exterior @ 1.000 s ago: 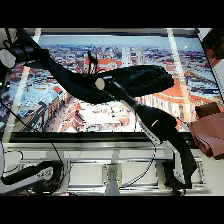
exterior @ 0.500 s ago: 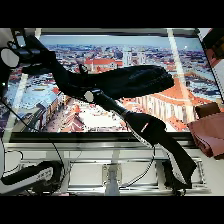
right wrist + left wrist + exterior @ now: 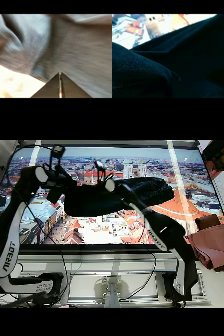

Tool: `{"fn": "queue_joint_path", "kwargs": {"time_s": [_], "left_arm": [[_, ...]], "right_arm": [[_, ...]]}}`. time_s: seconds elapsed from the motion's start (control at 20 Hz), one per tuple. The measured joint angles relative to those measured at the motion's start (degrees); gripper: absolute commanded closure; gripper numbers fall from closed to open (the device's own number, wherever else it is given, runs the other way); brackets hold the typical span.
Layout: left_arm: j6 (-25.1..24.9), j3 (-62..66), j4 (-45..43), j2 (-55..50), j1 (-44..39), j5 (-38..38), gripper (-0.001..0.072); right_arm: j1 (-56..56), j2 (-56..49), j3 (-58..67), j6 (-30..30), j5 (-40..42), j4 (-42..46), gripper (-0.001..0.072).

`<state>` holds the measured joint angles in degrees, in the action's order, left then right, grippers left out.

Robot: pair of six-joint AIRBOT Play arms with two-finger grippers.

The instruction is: Fold the clothes and pants, and hang the long-sleeved shirts on hangers.

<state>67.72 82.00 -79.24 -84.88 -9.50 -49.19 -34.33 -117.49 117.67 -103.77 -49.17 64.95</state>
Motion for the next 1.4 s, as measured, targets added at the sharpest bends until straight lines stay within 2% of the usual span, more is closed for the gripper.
{"fn": "queue_joint_path", "kwargs": {"time_s": [0.1, 0.3, 0.4, 0.5, 0.7, 0.75, 0.8, 0.85, 0.9, 1.0, 1.1, 1.15, 1.2, 1.25, 1.4], "left_arm": [[-6.0, 0.0, 0.0, -2.0, -2.9, 0.2, 0.0688], [-23.1, 0.0, 0.0, -5.6, -9.6, 3.5, 0.0688], [-28.7, 0.0, 0.0, -7.3, -12.8, 5.5, 0.0688], [-31.7, 0.0, 0.0, -9.1, -15.6, 6.4, 0.0687], [-34.1, 0.0, 0.0, -11.6, -19.6, 7.3, 0.0684], [-34.4, 0.0, 0.0, -12.0, -20.2, 7.5, 0.063], [-34.5, 0.0, 0.0, -12.3, -20.5, 7.6, 0.0411], [-34.1, 0.0, 0.1, -12.4, -20.7, 7.6, 0.0116], [-33.2, 0.0, 0.1, -12.5, -20.7, 7.8, 0.0063], [-29.7, 0.0, -0.2, -12.5, -20.3, 7.8, 0.0063], [-23.6, 0.0, -2.0, -11.3, -19.4, 7.8, 0.0064], [-20.2, 0.0, -3.7, -10.2, -18.8, 7.8, 0.009], [-16.2, 0.0, -5.9, -8.8, -17.8, 7.8, 0.0211], [-12.4, 0.0, -8.0, -7.3, -16.6, 7.7, 0.028], [-2.0, 0.0, -11.5, -2.6, -9.9, 6.9, 0.028]], "right_arm": [[3.5, 3.5, -0.1, 3.0, -5.3, 1.8, 0.0671], [9.9, 11.1, -0.1, 10.1, -13.9, 3.7, 0.0671], [12.9, 14.7, -0.1, 12.9, -16.3, 4.3, 0.067], [16.1, 17.6, -0.1, 14.5, -17.9, 5.1, 0.067], [22.0, 21.4, -0.6, 15.9, -20.4, 5.6, 0.067], [23.3, 21.9, -0.9, 16.0, -21.2, 5.6, 0.067], [24.4, 22.2, -1.3, 16.2, -21.9, 5.8, 0.067], [25.5, 22.4, -1.7, 16.2, -22.8, 5.8, 0.067], [26.2, 22.6, -2.0, 16.3, -23.8, 5.9, 0.0669], [27.3, 22.9, -2.3, 16.3, -25.4, 5.9, 0.067], [27.8, 23.0, -2.6, 16.4, -26.7, 5.8, 0.0669], [28.0, 23.1, -2.6, 16.4, -26.9, 5.9, 0.0669], [28.1, 23.1, -2.7, 16.4, -27.2, 6.0, 0.0669], [28.2, 23.1, -2.7, 16.4, -27.4, 6.2, 0.067], [28.3, 23.2, -2.8, 16.5, -27.8, 6.7, 0.0669]]}}
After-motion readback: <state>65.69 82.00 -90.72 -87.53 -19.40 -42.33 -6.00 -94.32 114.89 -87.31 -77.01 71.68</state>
